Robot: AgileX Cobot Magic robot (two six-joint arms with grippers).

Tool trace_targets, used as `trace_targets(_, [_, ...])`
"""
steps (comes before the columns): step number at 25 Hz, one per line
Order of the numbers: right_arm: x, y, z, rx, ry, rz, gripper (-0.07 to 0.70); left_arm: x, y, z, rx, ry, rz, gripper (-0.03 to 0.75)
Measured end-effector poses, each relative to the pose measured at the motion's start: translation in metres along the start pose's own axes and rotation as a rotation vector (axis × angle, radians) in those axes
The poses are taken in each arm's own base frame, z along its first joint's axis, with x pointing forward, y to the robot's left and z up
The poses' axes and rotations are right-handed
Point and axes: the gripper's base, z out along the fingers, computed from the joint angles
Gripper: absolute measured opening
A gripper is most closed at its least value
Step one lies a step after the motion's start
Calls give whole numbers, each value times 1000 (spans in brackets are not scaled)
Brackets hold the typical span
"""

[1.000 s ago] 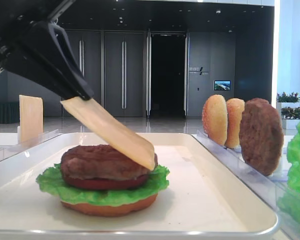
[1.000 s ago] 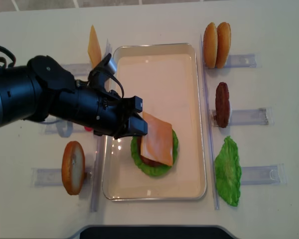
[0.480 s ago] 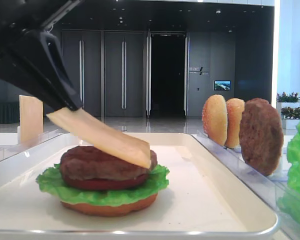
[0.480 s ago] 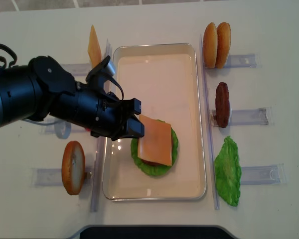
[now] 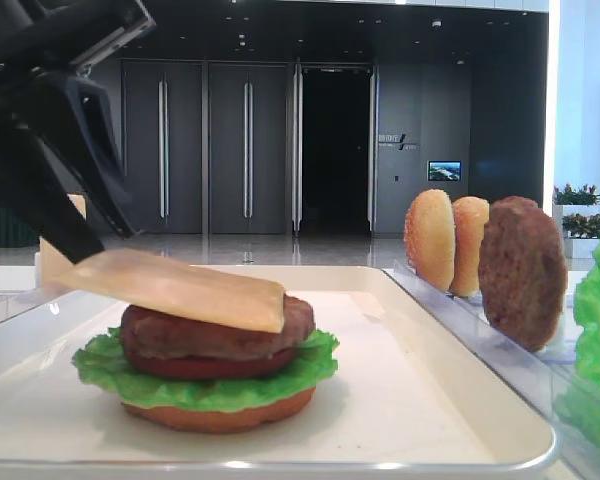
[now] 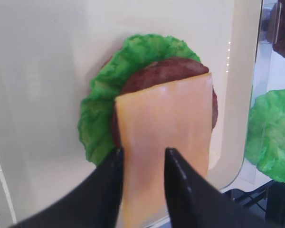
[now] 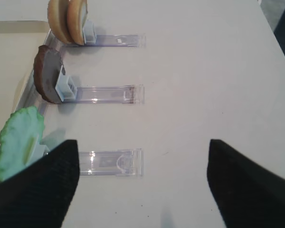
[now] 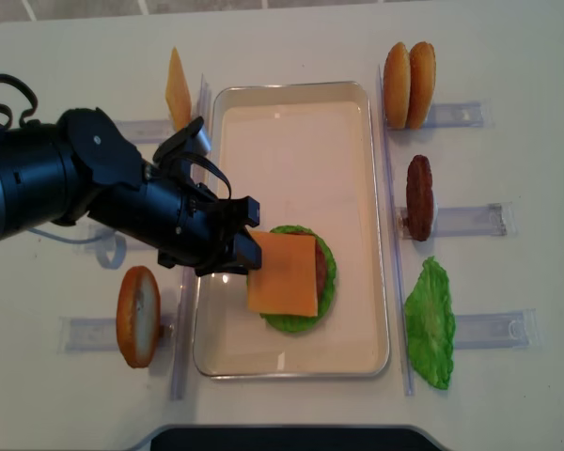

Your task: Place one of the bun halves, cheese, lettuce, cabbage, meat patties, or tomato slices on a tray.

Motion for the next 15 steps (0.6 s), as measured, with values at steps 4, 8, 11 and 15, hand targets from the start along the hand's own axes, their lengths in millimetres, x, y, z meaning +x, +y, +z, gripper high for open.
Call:
trace_targets(4, [0, 0, 0, 0, 0, 0, 555, 0, 0, 0, 0, 0, 1, 411])
trace_targets(8, [0, 0, 0, 0, 0, 0, 555, 0, 0, 0, 0, 0, 0, 532])
trace_targets(11, [0, 0, 0, 0, 0, 0, 555, 0, 0, 0, 0, 1, 0, 552])
trace_targets(15, [0, 0, 0, 0, 0, 0, 555, 1, 0, 0, -4, 13, 5, 556])
